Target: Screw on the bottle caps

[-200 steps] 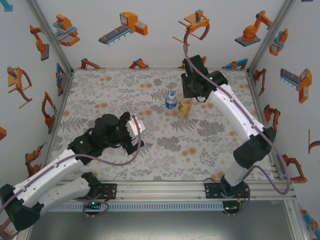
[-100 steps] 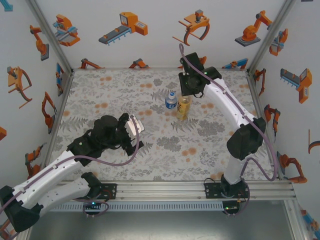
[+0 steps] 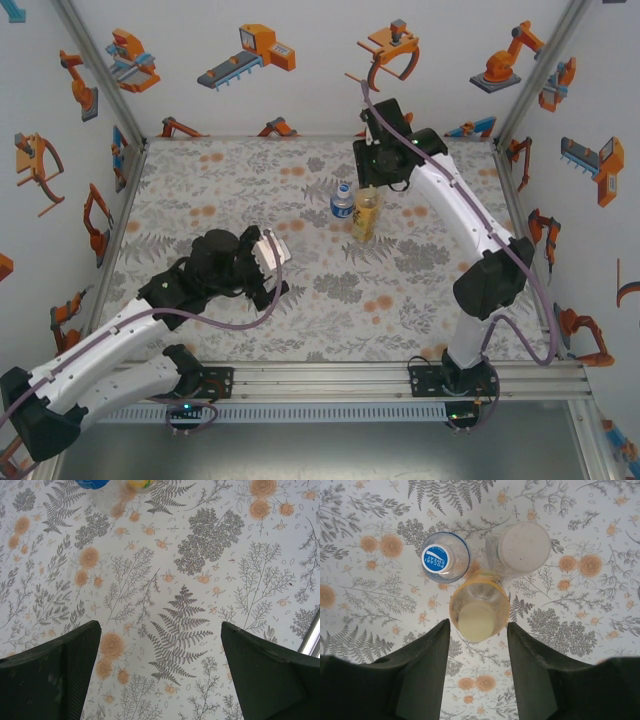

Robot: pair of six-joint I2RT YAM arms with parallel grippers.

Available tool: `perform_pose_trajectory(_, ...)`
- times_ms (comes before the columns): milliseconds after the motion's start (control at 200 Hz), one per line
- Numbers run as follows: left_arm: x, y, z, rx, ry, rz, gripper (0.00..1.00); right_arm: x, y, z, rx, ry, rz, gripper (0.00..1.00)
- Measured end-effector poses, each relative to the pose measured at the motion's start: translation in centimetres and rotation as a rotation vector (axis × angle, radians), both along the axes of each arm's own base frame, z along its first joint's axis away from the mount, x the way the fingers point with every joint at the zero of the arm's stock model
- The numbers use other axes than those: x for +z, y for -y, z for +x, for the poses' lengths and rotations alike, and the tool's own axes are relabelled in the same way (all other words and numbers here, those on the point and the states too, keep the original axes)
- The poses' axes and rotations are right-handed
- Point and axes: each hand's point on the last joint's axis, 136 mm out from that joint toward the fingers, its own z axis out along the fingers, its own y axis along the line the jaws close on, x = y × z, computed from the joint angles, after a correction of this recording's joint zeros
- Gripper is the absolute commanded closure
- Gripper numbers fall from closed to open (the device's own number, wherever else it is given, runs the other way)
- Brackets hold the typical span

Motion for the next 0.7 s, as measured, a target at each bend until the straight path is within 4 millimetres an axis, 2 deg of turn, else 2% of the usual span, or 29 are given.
perform_pose_trajectory(190, -0.8, -0.2, 1.8, 0.047, -0.005, 0.006, 0.03, 2.6, 0.5, -0.1, 0.003, 0.047, 0.003, 0.44)
perform_pose_trajectory(320, -1.4, -0.9, 4.0, 0.121, -0.003, 0.011, 0.03, 3.8, 2.7, -0.4, -0.026, 0.072, -0.019, 0.33)
perform_pose_trajectory(421, -1.6, -1.9, 6.2, 0.211, 0.007, 0.01, 0.03, 4.4, 6.2, -1.0, -0.084, 0.092, -0.042, 0.19)
perform_pose_trajectory(491, -1.7, -3.1, 7.8, 0.285, 0.018, 0.002, 0.03, 4.4, 9.1, -1.6, -0.137, 0.101, -0.063, 0.02)
perform_pose_trajectory(591, -2.3, -5.3, 10.2, 0.409, 0.027, -0.002, 0.03, 3.3, 13.0, -2.6, -0.218, 0.11, -0.088, 0.01)
perform_pose_trajectory(701, -3.5, -8.3, 12.4, 0.553, 0.032, -0.006, 0.03, 0.3, 16.9, -3.6, -0.303, 0.102, -0.119, 0.01)
